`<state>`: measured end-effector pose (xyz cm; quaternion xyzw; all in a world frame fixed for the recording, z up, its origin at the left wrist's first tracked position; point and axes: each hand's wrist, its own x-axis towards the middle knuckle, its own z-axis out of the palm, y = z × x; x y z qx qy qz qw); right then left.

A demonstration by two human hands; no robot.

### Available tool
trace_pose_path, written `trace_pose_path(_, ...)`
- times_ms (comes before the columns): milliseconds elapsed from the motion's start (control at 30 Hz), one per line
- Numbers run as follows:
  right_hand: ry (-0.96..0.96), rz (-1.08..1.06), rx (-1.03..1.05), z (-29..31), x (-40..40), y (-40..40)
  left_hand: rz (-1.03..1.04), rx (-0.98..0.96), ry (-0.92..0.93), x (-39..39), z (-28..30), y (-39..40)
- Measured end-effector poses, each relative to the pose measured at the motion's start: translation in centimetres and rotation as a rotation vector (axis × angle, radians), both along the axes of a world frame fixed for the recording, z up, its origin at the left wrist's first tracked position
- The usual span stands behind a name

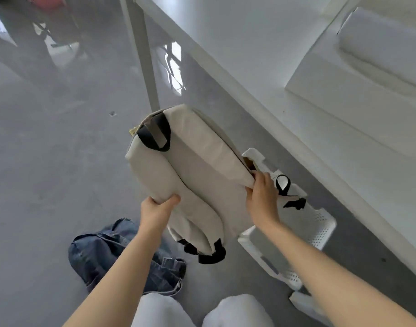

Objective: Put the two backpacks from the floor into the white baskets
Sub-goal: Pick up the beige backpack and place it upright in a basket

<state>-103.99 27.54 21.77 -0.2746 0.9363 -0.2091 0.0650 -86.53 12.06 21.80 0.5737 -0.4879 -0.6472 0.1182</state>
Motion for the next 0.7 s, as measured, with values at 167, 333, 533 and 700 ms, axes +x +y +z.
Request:
trace_pose_path(167,0.138,-0.094,-0.059,-7.0,-6.4,-1.3,-0.101,-0.06,0.16,-4.8,-5.3,-0.4)
trace_pose_path(333,0.065,-0.166,-0.137,-14.3,-10.5,-0.3,-0.201,-0.163,0.299,-9.1,-9.5,1.3)
trace_pose_path(533,-0.047,-0.316,-0.106,-17.3,-12.9,1.4,-0.271,-0.428,0.444,-13.0,-13.2,3.5)
trace_pose_path(700,-0.204,-0.347,-0.425,-10.7,-9.4,0.9,-0.409,-0.565,0.457,-15.3,-12.8,6.4)
